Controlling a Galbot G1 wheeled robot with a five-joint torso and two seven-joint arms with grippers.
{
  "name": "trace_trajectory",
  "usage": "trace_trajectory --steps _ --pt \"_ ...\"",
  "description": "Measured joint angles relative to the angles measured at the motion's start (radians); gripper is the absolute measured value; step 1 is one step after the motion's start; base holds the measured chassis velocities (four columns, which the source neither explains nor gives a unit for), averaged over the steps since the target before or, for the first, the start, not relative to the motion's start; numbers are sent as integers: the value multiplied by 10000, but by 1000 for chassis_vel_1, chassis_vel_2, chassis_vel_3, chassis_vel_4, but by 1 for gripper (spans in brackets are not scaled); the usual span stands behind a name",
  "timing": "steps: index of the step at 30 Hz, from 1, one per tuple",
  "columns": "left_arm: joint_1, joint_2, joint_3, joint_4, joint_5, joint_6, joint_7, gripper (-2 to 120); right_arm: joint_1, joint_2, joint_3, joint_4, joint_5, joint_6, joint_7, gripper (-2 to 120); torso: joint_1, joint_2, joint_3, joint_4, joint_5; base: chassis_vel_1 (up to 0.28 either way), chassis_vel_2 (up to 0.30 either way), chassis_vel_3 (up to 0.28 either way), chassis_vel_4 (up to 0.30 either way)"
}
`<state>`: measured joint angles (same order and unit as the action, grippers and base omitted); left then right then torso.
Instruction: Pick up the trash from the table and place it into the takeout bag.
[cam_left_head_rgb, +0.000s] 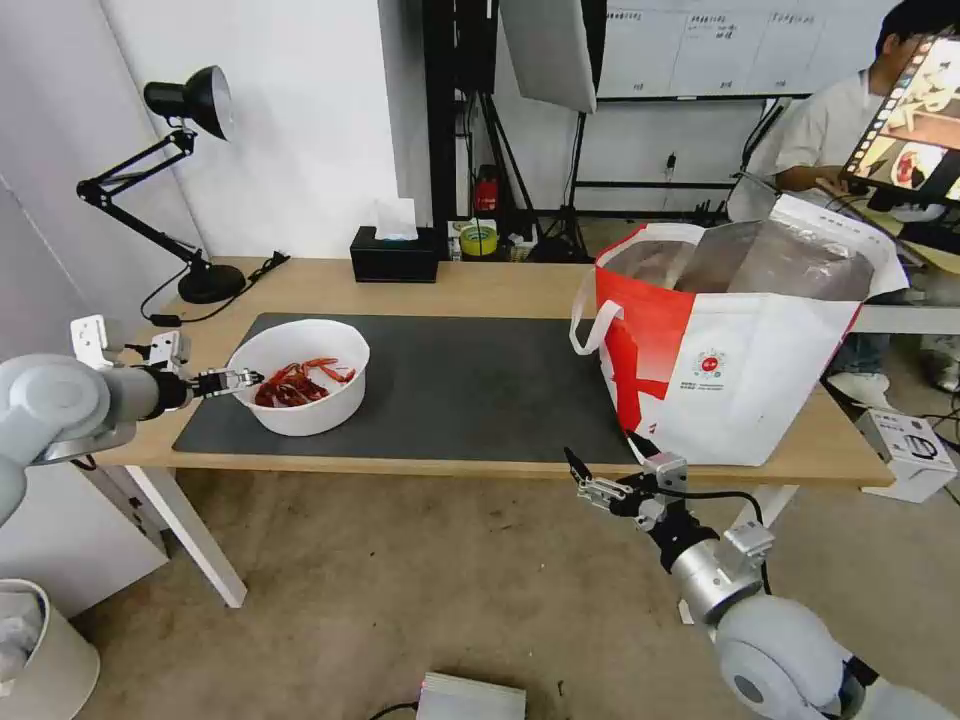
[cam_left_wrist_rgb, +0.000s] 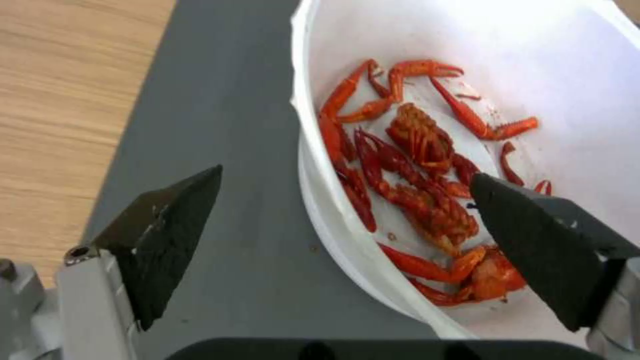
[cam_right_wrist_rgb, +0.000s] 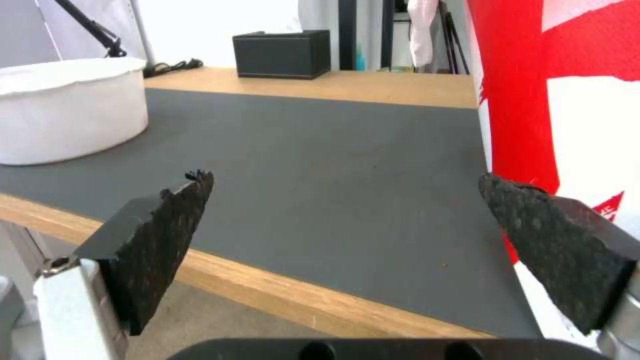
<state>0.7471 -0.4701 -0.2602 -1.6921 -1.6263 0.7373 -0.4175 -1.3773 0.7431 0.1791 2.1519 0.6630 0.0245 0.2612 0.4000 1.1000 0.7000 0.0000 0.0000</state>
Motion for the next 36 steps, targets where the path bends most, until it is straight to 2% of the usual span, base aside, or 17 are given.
trace_trajectory --steps 10,12,16,18,20,21,29,30,33,34,36 --pt "-197 -127 343 165 -10 -10 -163 99 0 0 0 0 0 0 0 100 0 0 0 1 0 0 0 0 0" --pt "-198 -165 395 165 -12 -13 -211 95 0 0 0 0 0 0 0 100 0 0 0 0 0 0 0 0 0" --pt "-233 -236 505 162 -19 -17 -296 80 0 0 0 0 0 0 0 100 0 0 0 0 0 0 0 0 0" --pt "-238 -242 523 161 -20 -18 -306 77 0 0 0 0 0 0 0 100 0 1 0 0 0 0 0 0 0" --pt "-243 -243 556 146 -27 -18 -319 66 0 0 0 0 0 0 0 100 0 0 0 0 0 0 0 0 0" --pt "-243 -243 556 146 -27 -18 -319 66 0 0 0 0 0 0 0 100 0 0 0 0 0 0 0 0 0" --pt "-248 -145 577 68 -73 -24 -334 32 0 0 0 0 0 0 0 100 0 0 0 0 0 0 0 0 0" --pt "-248 -145 577 68 -73 -24 -334 32 0 0 0 0 0 0 0 100 0 0 0 0 0 0 0 0 0" --pt "-173 -129 552 -26 -94 -24 -336 19 0 0 0 0 0 0 0 100 0 0 0 0 0 0 0 0 0" --pt "-173 -129 552 -26 -94 -24 -336 19 0 0 0 0 0 0 0 100 0 0 0 0 0 0 0 0 0" --pt "-115 -127 540 -73 -103 -24 -332 9 0 0 0 0 0 0 0 100 0 0 0 1 0 0 0 0 0"
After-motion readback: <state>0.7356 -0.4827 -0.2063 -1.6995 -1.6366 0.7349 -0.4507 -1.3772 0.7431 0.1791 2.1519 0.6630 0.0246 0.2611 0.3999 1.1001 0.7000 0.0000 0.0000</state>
